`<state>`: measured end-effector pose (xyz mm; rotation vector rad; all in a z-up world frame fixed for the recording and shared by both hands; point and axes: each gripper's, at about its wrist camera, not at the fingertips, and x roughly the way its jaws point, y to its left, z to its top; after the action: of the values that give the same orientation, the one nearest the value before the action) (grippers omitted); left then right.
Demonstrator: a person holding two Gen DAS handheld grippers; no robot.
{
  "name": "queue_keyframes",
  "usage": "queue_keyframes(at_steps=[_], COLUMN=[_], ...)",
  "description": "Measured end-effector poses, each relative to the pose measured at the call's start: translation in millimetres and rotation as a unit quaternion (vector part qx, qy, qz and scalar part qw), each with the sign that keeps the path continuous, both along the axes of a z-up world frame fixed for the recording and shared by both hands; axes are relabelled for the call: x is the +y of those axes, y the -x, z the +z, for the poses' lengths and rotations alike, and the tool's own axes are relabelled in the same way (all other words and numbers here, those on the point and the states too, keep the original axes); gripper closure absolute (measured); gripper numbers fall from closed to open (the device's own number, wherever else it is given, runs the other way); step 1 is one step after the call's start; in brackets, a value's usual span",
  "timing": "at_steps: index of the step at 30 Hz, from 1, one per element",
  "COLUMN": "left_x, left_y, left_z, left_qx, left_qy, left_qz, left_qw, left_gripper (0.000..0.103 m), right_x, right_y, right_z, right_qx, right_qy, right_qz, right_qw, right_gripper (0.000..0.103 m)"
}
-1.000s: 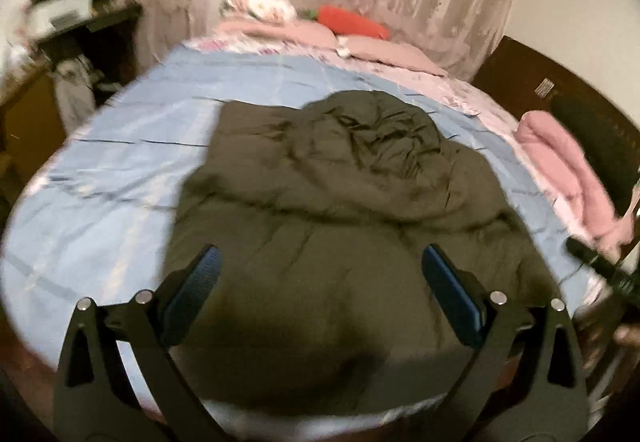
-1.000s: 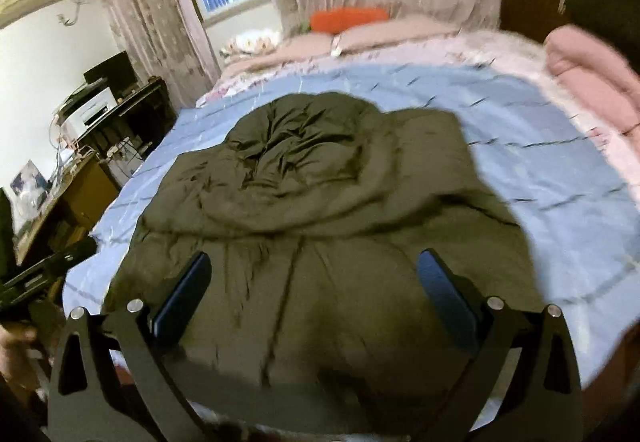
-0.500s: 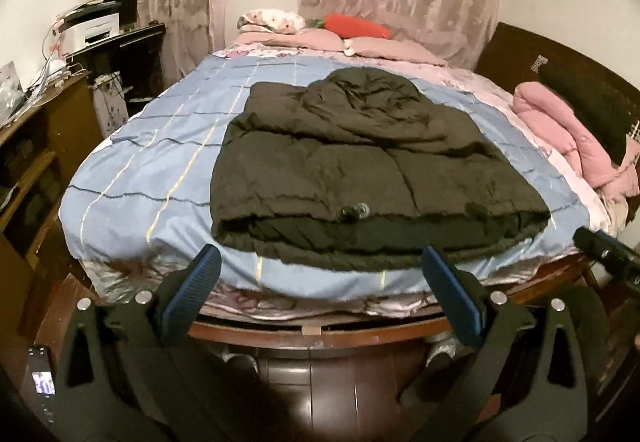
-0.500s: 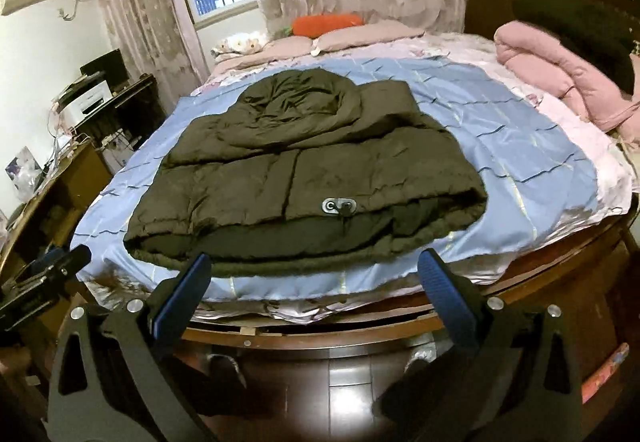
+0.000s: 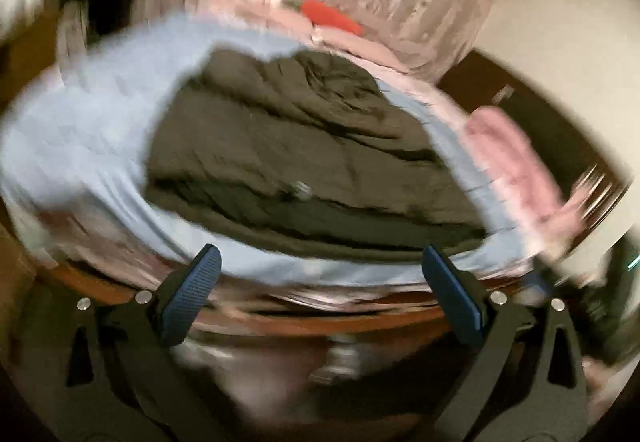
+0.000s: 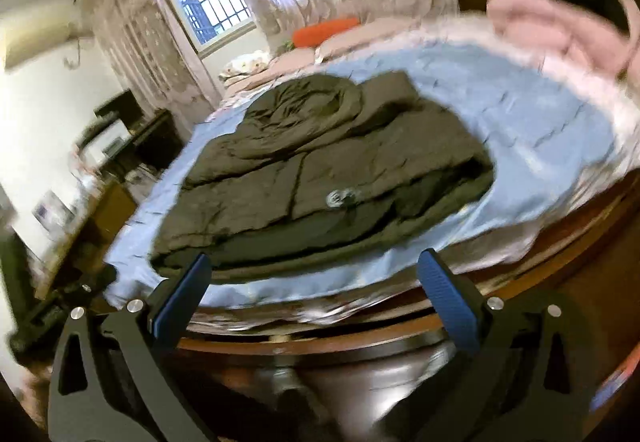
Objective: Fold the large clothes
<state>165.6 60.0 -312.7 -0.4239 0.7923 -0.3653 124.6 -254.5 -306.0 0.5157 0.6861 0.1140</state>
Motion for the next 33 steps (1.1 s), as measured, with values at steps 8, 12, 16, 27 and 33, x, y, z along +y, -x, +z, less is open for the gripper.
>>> queue_keyframes(at_steps=[8, 12, 16, 27, 33], left_x=[18, 20, 21, 13, 6], left_y=[-39, -56, -70, -97, -104], left_z=[-52, -84, -113, -144, -163], left_qx=[0.12, 0.173, 0.21, 0.209, 0.219], left_qy=[0.204, 0.298, 0.335, 0.354, 0.356], left_qz=[0.004, 0.018, 0.054, 0.089, 0.1], left_qw=[0.9717, 0.9386, 0.917, 0.9075, 0.9029], left_gripper=[0.002, 0.002, 0.002, 0.002, 0.002], right_x=[-31, -35, -35, -40, -42], right_y=[-36, -55, -67, -98, -110], right_z=[-33, -57, -87, -140, -154], right_qx=[0.039, 0.059, 0.082, 0.101, 0.107], right_qy=[-0.219, -0.291, -0.363, -0.436, -0.439], right_qz=[-0.006, -0.006, -0.019, -0.04, -0.043], right_qw=[0.975, 0.955, 0.928, 0.894, 0.891], right_gripper=[0.001, 0.001, 0.001, 0.001, 0.001])
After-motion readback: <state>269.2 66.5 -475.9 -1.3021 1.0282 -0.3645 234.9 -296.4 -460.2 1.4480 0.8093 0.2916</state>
